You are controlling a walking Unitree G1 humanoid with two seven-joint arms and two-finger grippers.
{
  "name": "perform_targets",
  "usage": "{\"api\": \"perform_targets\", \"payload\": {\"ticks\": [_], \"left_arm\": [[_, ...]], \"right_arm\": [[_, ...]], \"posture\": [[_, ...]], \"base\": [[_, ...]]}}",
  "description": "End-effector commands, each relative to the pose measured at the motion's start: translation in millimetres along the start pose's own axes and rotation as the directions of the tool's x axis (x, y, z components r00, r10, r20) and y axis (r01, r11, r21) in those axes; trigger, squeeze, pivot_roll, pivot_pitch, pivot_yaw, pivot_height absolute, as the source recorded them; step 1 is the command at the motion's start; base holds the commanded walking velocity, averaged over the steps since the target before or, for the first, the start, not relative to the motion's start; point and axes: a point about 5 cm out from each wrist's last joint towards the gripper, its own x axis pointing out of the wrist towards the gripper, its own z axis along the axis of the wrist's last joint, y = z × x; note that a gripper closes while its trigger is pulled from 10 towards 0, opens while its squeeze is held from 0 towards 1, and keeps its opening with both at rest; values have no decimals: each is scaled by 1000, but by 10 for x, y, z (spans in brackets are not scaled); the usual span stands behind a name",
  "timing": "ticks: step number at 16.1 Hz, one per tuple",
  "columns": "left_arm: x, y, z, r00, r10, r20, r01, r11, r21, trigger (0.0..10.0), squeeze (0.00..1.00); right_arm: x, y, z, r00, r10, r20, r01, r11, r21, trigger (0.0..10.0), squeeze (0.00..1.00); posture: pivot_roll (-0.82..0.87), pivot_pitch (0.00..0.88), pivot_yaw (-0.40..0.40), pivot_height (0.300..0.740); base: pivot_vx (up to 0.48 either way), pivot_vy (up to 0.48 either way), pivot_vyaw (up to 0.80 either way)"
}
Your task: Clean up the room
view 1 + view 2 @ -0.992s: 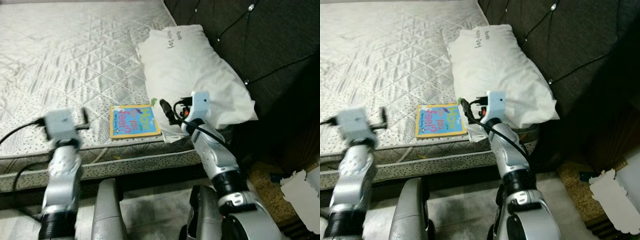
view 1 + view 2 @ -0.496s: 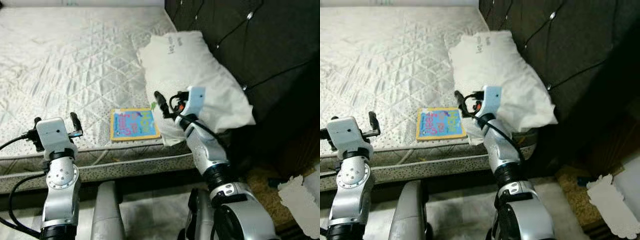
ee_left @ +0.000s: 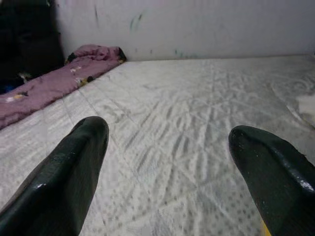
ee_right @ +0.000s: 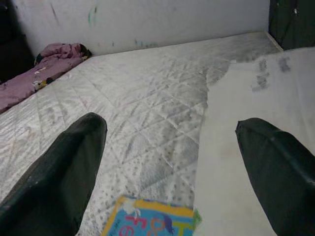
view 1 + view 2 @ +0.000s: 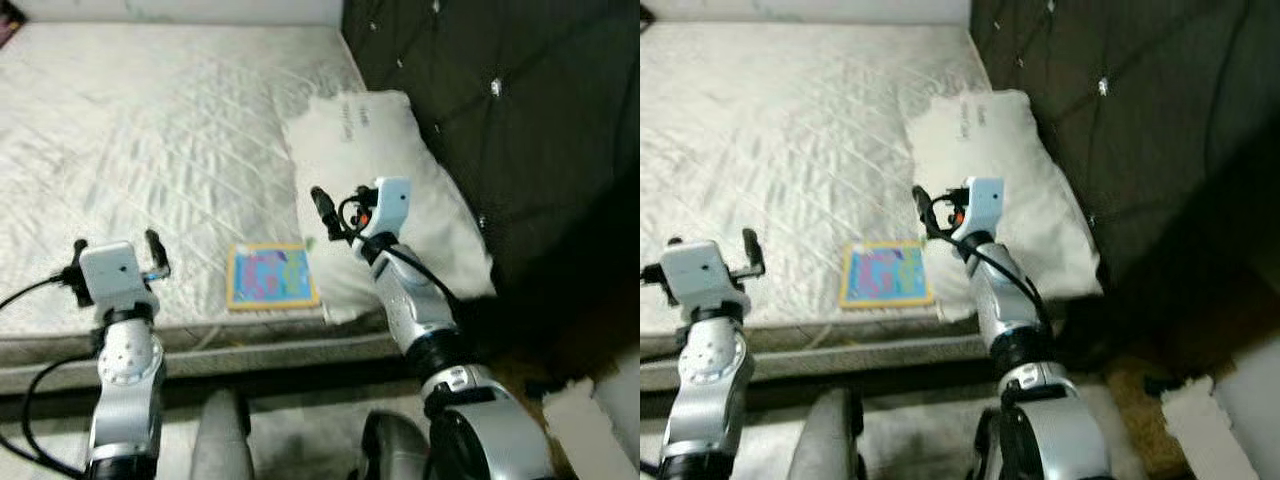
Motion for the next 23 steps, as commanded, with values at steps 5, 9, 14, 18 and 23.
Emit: {"api": "perform_targets", "payload": {"ticks": [5, 9, 14, 18, 23], "left_arm": [[-48, 44, -71, 1000, 15, -23, -15, 1000, 6, 10000, 0], [-74, 70, -32, 1000, 20, -5, -20, 999, 28, 10000, 0], [-288, 179, -15, 1000, 19, -2, -19, 998, 51, 10000, 0], [-515, 195, -61, 1000, -2, -22, 4, 996, 91, 10000, 0], [-443, 140, 5, 1000, -23, -11, 24, 995, 94, 10000, 0]], "right_arm": [[-45, -70, 13, 999, -37, 11, 38, 999, -30, 10000, 0], [-81, -191, 71, 995, -97, 26, 99, 992, -80, 10000, 0], [-351, -431, 49, 983, -178, 48, 183, 967, -179, 10000, 0], [-568, -677, 54, 978, -210, 18, 208, 948, -241, 10000, 0], [-501, -594, 71, 976, -216, 8, 212, 952, -219, 10000, 0]], "posture": [[91, 0, -73, 740], [80, 0, -81, 740], [60, 0, -60, 740], [59, 0, -56, 740], [67, 0, -60, 740]], "base": [[0, 0, 0], [0, 0, 0], [0, 0, 0], [0, 0, 0], [0, 0, -800]]}}
